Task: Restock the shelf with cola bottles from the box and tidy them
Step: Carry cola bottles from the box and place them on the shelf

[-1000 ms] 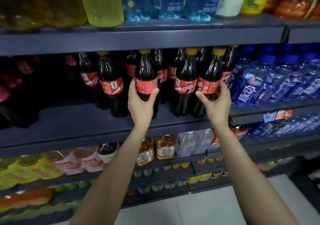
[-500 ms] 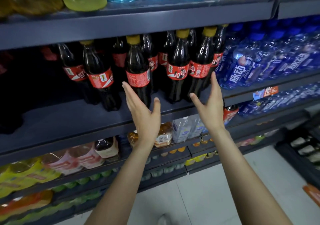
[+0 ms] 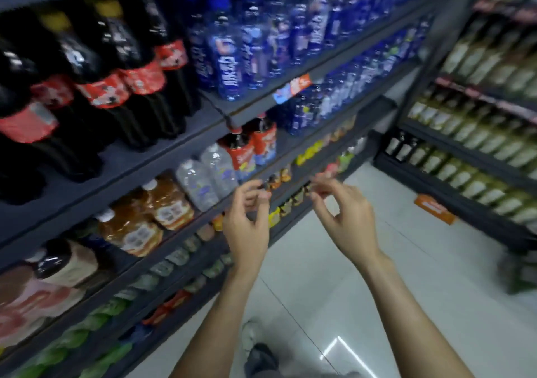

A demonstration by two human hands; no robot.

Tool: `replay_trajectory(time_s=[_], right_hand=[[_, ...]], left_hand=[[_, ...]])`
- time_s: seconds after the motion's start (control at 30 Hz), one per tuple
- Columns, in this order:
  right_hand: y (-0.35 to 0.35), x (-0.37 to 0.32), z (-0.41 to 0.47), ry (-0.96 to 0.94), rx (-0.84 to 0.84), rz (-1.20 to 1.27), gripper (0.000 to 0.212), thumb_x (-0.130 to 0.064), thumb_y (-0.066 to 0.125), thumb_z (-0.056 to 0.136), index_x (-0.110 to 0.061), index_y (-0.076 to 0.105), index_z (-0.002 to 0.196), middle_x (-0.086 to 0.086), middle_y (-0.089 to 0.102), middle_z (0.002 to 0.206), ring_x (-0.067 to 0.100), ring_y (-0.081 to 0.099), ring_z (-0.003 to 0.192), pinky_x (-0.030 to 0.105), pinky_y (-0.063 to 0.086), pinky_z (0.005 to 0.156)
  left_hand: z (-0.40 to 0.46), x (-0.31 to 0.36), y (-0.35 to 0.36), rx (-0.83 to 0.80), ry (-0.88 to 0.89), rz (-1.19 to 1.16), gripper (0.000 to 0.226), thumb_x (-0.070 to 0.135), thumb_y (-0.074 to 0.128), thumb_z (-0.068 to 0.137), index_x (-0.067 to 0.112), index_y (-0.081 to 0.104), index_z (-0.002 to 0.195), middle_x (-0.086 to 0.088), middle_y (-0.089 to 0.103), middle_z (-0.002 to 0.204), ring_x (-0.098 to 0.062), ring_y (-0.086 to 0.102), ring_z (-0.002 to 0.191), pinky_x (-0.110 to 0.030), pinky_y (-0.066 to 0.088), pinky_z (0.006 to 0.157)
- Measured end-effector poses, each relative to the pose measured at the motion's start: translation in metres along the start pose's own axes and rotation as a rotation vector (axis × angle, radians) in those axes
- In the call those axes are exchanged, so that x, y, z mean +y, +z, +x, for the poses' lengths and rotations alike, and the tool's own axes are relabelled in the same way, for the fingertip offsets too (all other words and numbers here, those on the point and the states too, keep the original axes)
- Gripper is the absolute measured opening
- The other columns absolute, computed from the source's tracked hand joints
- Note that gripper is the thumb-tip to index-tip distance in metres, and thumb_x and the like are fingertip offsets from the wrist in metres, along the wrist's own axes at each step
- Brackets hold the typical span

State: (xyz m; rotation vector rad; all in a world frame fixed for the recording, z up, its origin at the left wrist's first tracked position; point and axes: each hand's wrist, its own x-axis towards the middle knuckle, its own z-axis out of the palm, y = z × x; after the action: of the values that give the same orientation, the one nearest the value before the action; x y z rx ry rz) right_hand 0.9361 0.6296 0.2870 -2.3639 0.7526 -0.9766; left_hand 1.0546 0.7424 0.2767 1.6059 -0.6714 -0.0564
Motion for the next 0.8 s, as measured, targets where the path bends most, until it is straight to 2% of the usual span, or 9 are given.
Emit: replay_trajectory(time_s=[0.1, 0.17, 0.23, 0.3, 0.4, 0.47, 0.57, 0.8], right_hand=[[-0.054, 0.073, -0.060, 0.177, -0.038, -0.072, 0.024, -0.031, 0.055, 0.089, -0.018, 0.067, 0.107, -0.006, 0.071, 0.093, 0.010, 0.066, 0.084, 0.029, 0.051, 0.077], [-0.091, 0.125, -0.103, 0.293, -0.093, -0.133, 0.023, -0.029, 0.057, 0.088, -0.019, 0.067, 0.106, -0.004, 0.071, 0.098, 0.015, 0.067, 0.086, 0.031, 0.053, 0.076], [-0.131, 0.174, -0.146, 0.443, -0.153, -0.197, 0.023, -0.026, 0.061, 0.088, -0.020, 0.067, 0.109, -0.004, 0.070, 0.102, 0.016, 0.066, 0.090, 0.027, 0.050, 0.075], [-0.171, 0.219, -0.186, 0.613, -0.182, -0.196, 0.024, -0.022, 0.063, 0.088, -0.021, 0.066, 0.111, -0.004, 0.068, 0.104, 0.015, 0.065, 0.093, 0.025, 0.048, 0.076], [-0.232, 0.274, -0.236, 0.816, -0.111, -0.154, 0.023, -0.016, 0.066, 0.085, -0.019, 0.067, 0.108, -0.003, 0.068, 0.097, 0.016, 0.064, 0.087, 0.033, 0.052, 0.079], [-0.274, 0.306, -0.261, 0.916, -0.047, -0.168, 0.022, -0.015, 0.066, 0.085, -0.018, 0.067, 0.107, -0.003, 0.069, 0.096, 0.014, 0.064, 0.086, 0.030, 0.050, 0.076], [-0.335, 0.359, -0.286, 1.046, 0.082, -0.167, 0.021, -0.013, 0.066, 0.085, -0.017, 0.067, 0.106, -0.003, 0.069, 0.098, 0.012, 0.063, 0.087, 0.026, 0.048, 0.076], [-0.482, 0.490, -0.304, 1.277, 0.344, -0.155, 0.019, -0.010, 0.063, 0.086, -0.016, 0.067, 0.104, -0.008, 0.067, 0.096, 0.013, 0.064, 0.086, 0.030, 0.050, 0.081]], left_hand=[[-0.047, -0.012, 0.074, -0.332, -0.105, 0.085, 0.010, 0.028, 0.059, 0.087, 0.036, 0.060, 0.094, 0.013, 0.067, 0.083, -0.003, 0.063, 0.077, -0.019, 0.049, 0.070], [-0.079, -0.024, 0.125, -0.595, -0.199, 0.174, 0.017, 0.025, 0.065, 0.085, 0.041, 0.059, 0.086, 0.015, 0.067, 0.080, 0.001, 0.062, 0.073, -0.027, 0.052, 0.072], [-0.112, -0.031, 0.174, -0.850, -0.280, 0.242, 0.010, 0.041, 0.065, 0.074, 0.044, 0.061, 0.083, 0.013, 0.069, 0.081, -0.005, 0.066, 0.079, -0.035, 0.055, 0.080], [-0.142, -0.028, 0.220, -1.012, -0.302, 0.300, 0.011, 0.041, 0.064, 0.075, 0.043, 0.061, 0.085, 0.006, 0.070, 0.086, -0.013, 0.068, 0.085, -0.035, 0.054, 0.086], [-0.178, -0.008, 0.290, -1.163, -0.353, 0.296, 0.015, 0.017, 0.065, 0.088, 0.030, 0.065, 0.095, 0.002, 0.070, 0.093, -0.014, 0.066, 0.091, -0.024, 0.050, 0.088], [-0.198, 0.005, 0.345, -1.257, -0.336, 0.297, 0.015, 0.016, 0.064, 0.088, 0.029, 0.065, 0.095, 0.008, 0.069, 0.091, -0.008, 0.065, 0.089, -0.020, 0.047, 0.086], [-0.225, 0.024, 0.442, -1.354, -0.261, 0.283, 0.014, 0.020, 0.064, 0.088, 0.033, 0.065, 0.092, 0.016, 0.068, 0.089, -0.004, 0.064, 0.087, -0.020, 0.048, 0.085], [-0.306, 0.085, 0.681, -1.549, -0.052, 0.197, 0.016, 0.017, 0.061, 0.089, 0.021, 0.066, 0.104, 0.007, 0.068, 0.095, -0.010, 0.063, 0.091, -0.023, 0.049, 0.086]])
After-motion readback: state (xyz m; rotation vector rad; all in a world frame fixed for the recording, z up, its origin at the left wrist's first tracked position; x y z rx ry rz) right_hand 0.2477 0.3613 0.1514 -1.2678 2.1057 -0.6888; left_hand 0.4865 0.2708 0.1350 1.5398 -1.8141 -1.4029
